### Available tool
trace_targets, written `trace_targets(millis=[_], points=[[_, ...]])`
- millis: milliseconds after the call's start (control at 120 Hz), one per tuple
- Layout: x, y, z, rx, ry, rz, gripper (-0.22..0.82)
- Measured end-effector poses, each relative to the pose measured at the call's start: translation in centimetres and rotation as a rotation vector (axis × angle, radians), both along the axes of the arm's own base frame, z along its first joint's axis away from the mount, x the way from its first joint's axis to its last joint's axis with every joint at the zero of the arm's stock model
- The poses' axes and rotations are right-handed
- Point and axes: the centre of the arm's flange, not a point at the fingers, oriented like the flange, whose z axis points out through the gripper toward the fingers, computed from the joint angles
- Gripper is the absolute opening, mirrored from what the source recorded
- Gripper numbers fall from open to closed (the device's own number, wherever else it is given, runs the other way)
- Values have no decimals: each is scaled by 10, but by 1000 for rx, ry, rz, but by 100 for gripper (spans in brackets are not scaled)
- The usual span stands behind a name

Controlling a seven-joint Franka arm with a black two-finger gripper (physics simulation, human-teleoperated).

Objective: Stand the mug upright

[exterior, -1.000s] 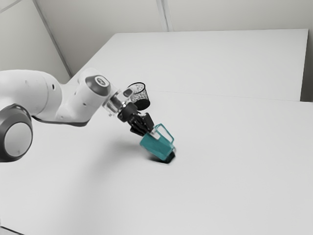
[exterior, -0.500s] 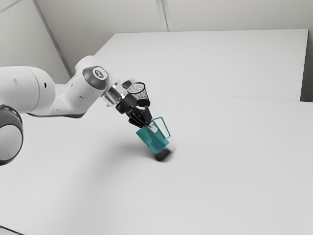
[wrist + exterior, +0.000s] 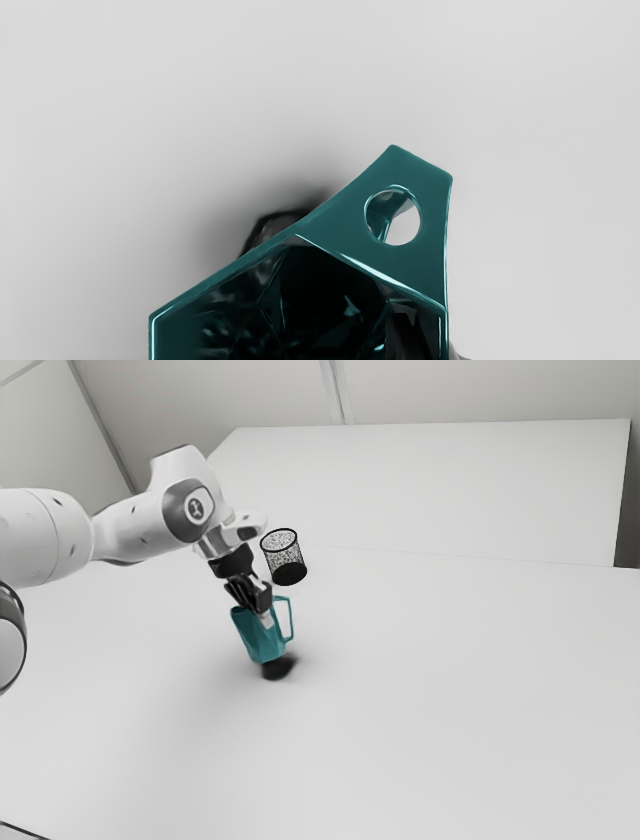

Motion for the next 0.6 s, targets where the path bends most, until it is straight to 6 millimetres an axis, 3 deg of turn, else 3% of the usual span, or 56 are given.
trace_targets(millis=[333, 600], points=[[1, -7, -1, 186, -30, -98, -18], [-25, -1, -10, 204, -103, -50, -18]])
